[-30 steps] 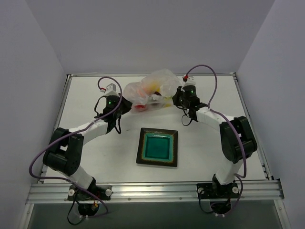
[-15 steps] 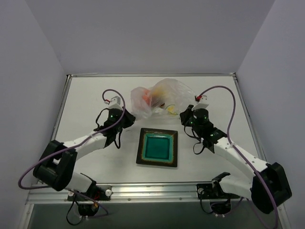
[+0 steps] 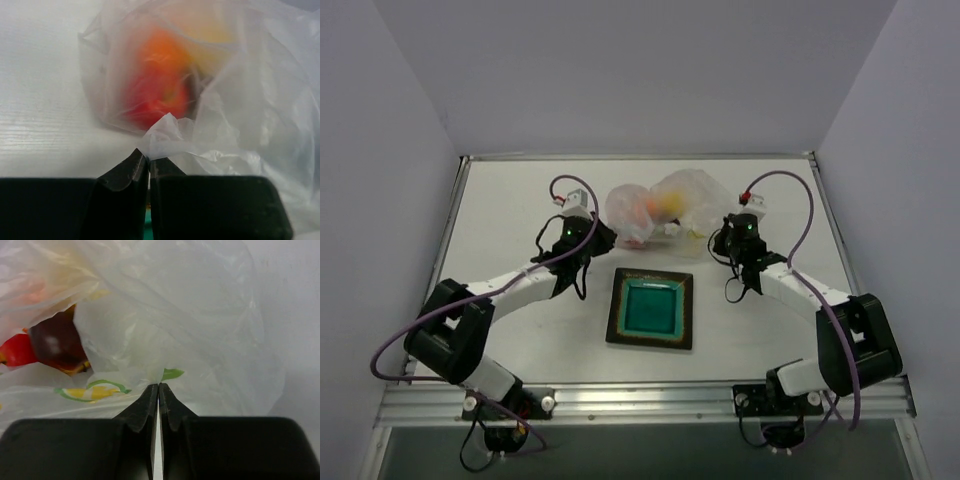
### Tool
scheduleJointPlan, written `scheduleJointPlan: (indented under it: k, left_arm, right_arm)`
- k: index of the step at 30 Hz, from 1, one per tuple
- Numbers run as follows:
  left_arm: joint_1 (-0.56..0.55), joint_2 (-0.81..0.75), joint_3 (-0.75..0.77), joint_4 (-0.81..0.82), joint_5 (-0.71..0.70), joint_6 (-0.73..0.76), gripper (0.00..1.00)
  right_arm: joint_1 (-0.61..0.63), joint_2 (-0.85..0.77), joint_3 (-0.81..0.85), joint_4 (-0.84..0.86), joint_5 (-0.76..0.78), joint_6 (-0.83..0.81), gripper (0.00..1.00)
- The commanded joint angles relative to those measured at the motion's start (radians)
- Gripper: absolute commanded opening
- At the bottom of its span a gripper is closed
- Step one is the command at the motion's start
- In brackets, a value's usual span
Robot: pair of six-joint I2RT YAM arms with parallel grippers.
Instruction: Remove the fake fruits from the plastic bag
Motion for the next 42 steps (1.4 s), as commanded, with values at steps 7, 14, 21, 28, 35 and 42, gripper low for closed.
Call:
scheduleJointPlan:
  k: [7,14,21,28,35,42]
  left_arm:
    - [0.061,0.131,0.116,0.004,0.002,0.042,0.46]
    - [0.020,-0.149,0.027,-0.127,-0.046,0.133,0.87]
    - [-0.136,-0.360,0.100,-0.441,-0.184,0.282,0.80]
    - [-0.300,-0.219,0.390,-0.639,-0.168,0.383,0.65]
    - [-0.382,0.051,0.630,-0.728,-0.124,0.437,0.21]
    - [-0.333,0.250,0.794,-0.741,-0.239,0.529,0.11]
  right_arm:
    - [-0.052,0.280,0.157,0.100,-0.071,-0.031,0.00]
    - [-0.050,0.201,0.157,0.061,-0.064,-0.045,0.00]
    - [-0.047,0.192,0.166,0.032,-0.059,-0.048,0.00]
    - [-0.044,0.192,0.190,0.014,-0.064,-0.054,0.00]
    - [-0.044,0.181,0.194,0.008,-0.082,-0.059,0.00]
    - [-0.044,0.175,0.184,0.017,-0.111,-0.065,0.00]
